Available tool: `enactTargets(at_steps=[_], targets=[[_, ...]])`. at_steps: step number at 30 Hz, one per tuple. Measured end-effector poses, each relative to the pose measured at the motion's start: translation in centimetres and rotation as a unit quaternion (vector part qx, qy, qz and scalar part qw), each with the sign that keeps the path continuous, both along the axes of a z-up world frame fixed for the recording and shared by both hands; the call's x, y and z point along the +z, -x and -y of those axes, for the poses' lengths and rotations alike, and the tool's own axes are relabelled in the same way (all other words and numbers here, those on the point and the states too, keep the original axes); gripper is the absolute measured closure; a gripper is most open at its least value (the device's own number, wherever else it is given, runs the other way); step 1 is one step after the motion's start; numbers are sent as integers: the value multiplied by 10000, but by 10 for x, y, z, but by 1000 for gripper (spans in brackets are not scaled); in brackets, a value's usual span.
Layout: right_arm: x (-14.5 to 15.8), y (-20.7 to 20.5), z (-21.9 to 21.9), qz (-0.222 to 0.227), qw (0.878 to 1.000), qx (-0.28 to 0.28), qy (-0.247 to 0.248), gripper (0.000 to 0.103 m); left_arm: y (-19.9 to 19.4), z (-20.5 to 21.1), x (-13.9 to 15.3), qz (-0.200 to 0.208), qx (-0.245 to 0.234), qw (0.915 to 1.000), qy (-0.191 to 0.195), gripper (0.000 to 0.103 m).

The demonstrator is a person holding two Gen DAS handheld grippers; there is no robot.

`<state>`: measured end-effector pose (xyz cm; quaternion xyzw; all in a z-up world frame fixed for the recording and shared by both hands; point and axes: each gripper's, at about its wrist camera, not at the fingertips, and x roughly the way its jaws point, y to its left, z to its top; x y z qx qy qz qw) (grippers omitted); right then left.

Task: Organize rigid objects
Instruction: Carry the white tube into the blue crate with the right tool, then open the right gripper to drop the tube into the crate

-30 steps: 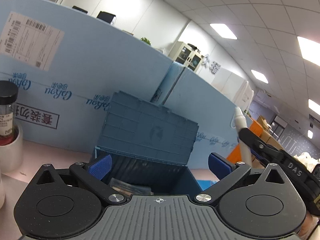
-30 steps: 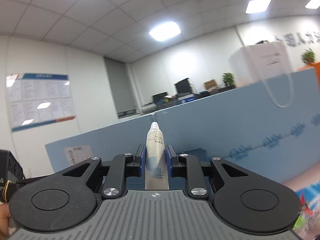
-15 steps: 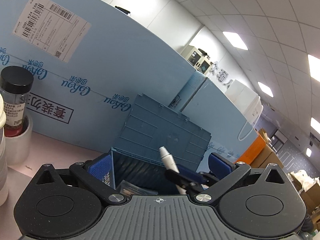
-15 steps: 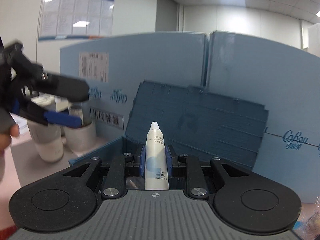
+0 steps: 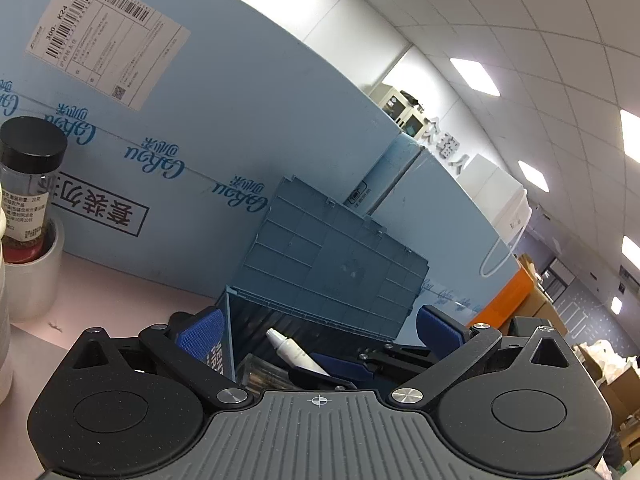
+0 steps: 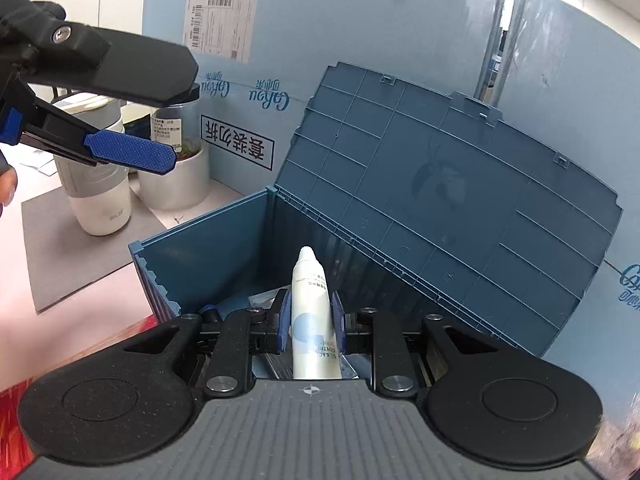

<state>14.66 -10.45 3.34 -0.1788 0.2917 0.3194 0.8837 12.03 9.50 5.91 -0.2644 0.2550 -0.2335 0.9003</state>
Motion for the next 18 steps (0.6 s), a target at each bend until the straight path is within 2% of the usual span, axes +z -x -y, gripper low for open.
enactTargets(at_steps=[8,12,17,18], targets=[[-1,3,-2,24,9999,-99,53,80,-5,4,-5,-131,-60,9999,-37,0],[4,8,1,90,9999,-130,-31,68,-4,5,-5,-125,-66,9999,-34,0],[23,22,9,416,9985,-282,-224,53,-3,6,-3,-81,-74,9999,-17,0],[26,26,10,509,9978,-318,-284,45,-2,6,-2,-55,-81,10000,-9,0]])
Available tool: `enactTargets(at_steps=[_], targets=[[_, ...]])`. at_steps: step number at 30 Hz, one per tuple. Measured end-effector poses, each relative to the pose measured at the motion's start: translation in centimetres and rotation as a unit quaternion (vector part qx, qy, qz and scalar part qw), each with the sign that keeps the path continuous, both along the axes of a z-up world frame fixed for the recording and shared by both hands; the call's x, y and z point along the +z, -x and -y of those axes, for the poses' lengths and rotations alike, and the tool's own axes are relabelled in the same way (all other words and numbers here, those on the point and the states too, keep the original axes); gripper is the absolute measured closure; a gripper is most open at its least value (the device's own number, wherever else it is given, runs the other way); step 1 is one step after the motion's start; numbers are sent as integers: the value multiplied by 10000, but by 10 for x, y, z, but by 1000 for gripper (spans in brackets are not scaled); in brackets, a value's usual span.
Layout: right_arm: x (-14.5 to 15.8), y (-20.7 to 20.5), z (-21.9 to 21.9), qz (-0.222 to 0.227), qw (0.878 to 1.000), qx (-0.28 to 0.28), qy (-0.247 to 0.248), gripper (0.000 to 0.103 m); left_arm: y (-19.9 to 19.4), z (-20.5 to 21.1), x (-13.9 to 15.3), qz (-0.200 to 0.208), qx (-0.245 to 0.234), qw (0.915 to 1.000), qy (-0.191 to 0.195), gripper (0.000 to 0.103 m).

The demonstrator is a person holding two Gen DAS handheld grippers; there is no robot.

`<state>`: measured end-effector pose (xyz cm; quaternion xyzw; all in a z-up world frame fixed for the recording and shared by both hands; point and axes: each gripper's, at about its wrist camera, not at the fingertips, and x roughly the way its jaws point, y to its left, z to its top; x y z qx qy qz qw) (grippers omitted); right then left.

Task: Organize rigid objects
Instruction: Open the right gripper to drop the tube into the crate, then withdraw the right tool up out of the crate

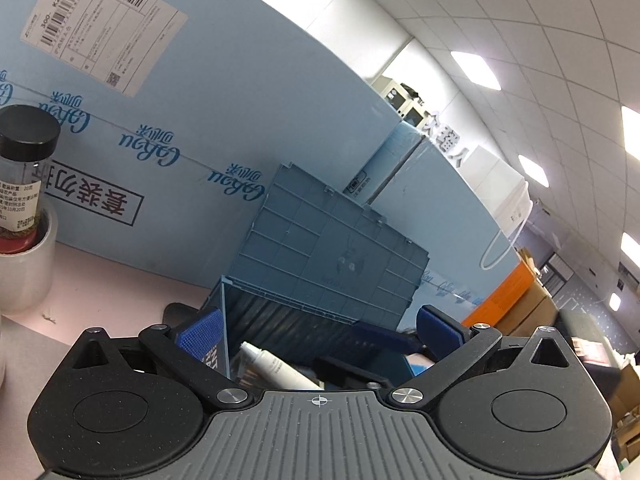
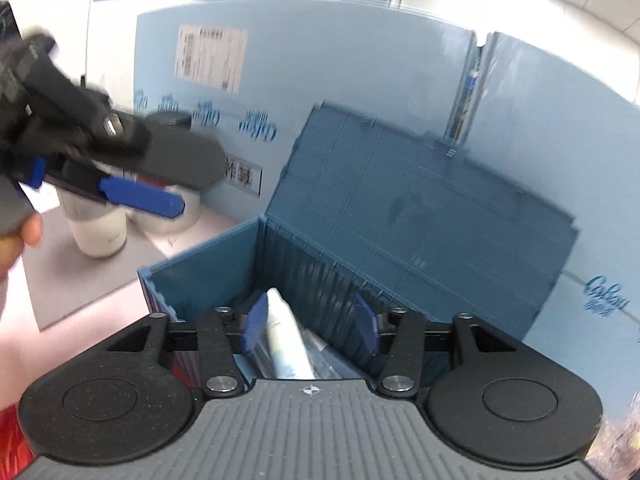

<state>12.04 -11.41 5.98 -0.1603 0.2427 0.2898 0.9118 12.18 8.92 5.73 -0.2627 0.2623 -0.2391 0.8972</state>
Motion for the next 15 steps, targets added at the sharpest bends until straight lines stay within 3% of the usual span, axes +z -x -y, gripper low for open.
enactTargets(at_steps=[1,4,12,15], targets=[[5,5,2,94,9999,-43,-65,36,1,0,1,25,-10,10000,10,0],[19,24,9,403,9984,-203,-332,22,6,1,6,137,-55,9999,34,0],[42,93,27,1068,9853,-446,-1257,7,40,14,30,648,-397,9971,-54,0],[45,117,34,1209,9811,-466,-1437,2,66,16,41,984,-278,9946,-168,0]])
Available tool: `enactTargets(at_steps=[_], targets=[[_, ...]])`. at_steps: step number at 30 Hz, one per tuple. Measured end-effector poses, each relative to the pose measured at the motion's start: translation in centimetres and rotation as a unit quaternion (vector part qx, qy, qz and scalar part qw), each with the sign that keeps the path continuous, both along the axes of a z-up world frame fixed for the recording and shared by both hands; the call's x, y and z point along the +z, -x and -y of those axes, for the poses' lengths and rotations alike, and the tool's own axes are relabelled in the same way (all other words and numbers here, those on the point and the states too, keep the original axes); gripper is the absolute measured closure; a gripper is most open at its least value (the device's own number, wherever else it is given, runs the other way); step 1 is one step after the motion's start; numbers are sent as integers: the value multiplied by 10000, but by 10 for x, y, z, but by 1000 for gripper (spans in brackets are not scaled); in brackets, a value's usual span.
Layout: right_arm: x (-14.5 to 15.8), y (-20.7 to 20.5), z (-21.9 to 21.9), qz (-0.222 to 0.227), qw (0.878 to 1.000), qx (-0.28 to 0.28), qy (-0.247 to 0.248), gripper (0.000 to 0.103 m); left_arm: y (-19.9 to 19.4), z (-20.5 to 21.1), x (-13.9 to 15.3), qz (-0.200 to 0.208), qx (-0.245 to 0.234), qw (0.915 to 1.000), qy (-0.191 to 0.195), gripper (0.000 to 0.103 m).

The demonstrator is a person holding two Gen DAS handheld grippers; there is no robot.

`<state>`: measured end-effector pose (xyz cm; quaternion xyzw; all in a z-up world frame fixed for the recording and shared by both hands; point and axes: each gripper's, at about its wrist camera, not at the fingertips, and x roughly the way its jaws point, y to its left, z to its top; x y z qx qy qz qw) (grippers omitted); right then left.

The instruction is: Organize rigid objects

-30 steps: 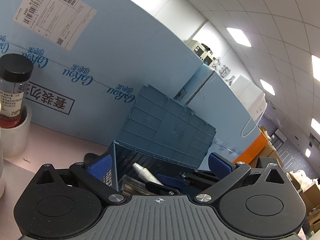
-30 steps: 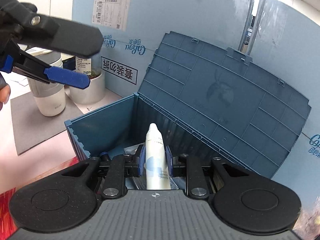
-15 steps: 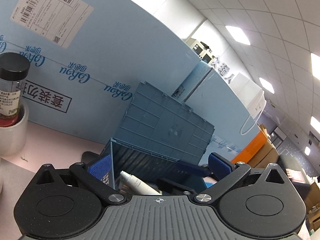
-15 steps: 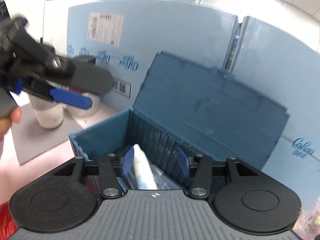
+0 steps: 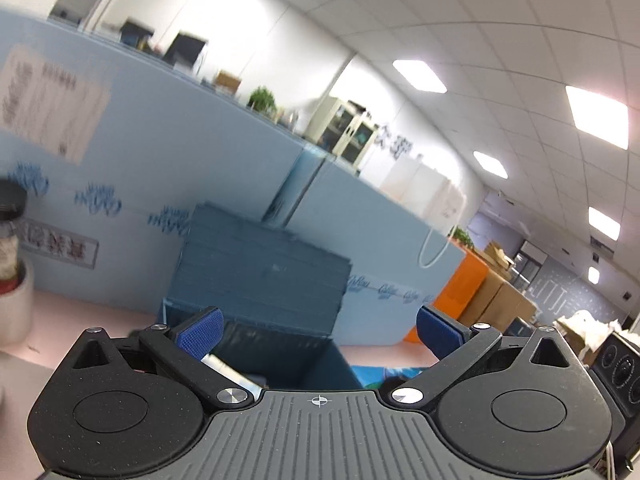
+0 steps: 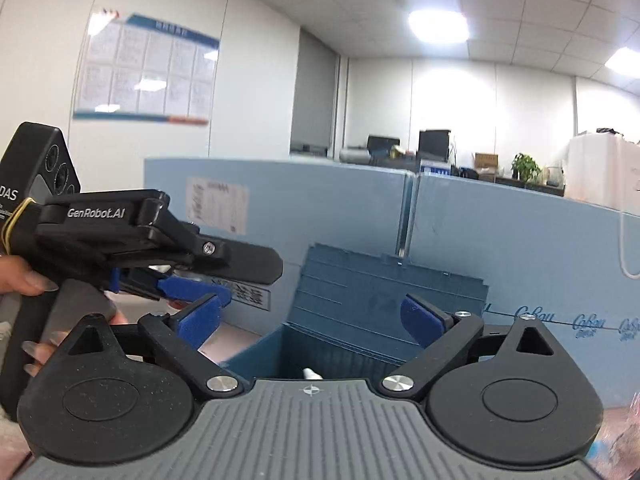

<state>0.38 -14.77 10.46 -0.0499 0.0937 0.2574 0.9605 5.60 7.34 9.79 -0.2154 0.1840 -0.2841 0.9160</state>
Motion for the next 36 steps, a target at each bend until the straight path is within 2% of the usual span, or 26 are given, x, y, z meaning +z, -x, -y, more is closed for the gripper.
enactTargets(at_steps=[3,7,13,17,27,32,36], targets=[[-1,20,9,115,9998,98,-111,0,26,3,3,213,254,9995,-7,0],[-4,34,18,141,9996,112,-232,0,56,12,3,450,455,9976,-249,0],[-13,53,20,233,9986,-107,-466,0,80,16,-1,549,914,9936,-365,0],[-24,62,17,208,9986,-130,-461,0,88,21,-3,593,1261,9883,-624,0],[-32,99,22,443,9973,-388,-428,0,122,41,-9,762,1457,9809,-1037,0],[-37,118,33,476,9943,-652,-696,0,151,45,-15,1087,1719,9737,-1025,0],[-42,145,40,606,9878,-1125,-895,0,183,45,-21,1293,2004,9670,-892,0]])
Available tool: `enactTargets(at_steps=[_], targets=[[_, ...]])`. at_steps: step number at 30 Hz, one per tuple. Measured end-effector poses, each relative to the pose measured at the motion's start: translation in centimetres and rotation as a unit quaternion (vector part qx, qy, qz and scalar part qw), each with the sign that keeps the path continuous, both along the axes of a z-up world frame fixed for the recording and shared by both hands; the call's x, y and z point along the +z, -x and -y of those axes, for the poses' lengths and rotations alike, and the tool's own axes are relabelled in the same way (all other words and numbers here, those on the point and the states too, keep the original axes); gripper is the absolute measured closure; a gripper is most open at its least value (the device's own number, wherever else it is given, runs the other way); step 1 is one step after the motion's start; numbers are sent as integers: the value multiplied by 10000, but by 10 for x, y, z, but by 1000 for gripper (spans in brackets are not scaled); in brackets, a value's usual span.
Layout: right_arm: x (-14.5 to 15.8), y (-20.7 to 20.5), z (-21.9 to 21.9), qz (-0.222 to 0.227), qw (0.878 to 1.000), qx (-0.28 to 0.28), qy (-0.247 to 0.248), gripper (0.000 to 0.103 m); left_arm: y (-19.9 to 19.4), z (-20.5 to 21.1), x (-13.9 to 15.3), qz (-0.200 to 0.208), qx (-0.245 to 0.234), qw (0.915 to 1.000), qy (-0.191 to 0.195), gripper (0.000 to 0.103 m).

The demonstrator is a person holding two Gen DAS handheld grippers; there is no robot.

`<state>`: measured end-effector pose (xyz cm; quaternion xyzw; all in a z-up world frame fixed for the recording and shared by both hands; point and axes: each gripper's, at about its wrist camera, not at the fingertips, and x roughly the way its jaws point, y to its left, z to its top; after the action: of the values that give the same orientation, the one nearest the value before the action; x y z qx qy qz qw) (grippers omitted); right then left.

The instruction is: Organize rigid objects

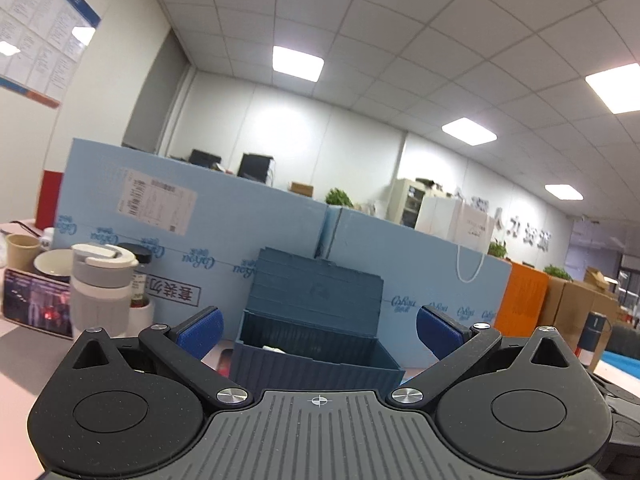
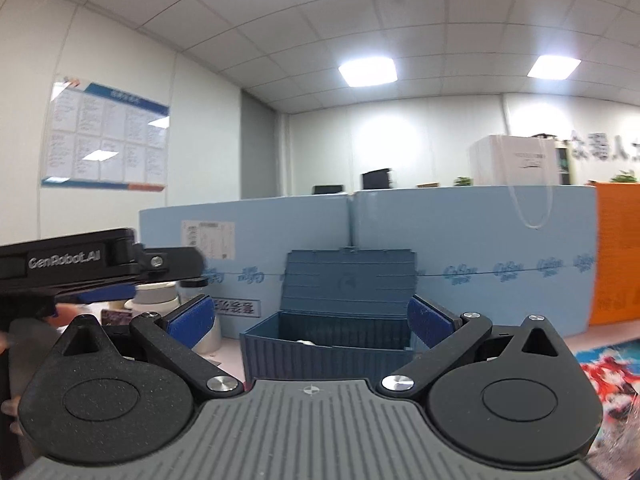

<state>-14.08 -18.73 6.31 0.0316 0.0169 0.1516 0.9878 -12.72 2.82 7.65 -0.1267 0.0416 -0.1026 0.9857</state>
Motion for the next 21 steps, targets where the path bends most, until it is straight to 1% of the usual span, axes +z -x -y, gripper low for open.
enactTargets(at_steps=[2,5,8,12,14,16,19,21], targets=[[-1,19,0,96,9989,-444,-90,0,20,1,-2,180,124,9997,-53,0],[0,53,0,241,9934,-1061,-361,0,56,5,-4,547,366,9975,-242,0],[7,83,1,332,9906,-1230,-502,0,90,9,-1,958,538,9934,-325,0],[21,109,5,368,9891,-1328,-514,0,122,12,13,1298,419,9893,-509,0],[24,114,8,434,9872,-1436,-546,0,126,18,18,1397,424,9872,-643,0],[25,109,9,327,9864,-1522,-519,0,122,22,21,1450,427,9857,-744,0],[23,93,12,191,9878,-1443,-562,0,105,27,22,1436,469,9851,-819,0],[19,78,13,95,9874,-1485,-537,0,88,28,20,1363,493,9855,-877,0]])
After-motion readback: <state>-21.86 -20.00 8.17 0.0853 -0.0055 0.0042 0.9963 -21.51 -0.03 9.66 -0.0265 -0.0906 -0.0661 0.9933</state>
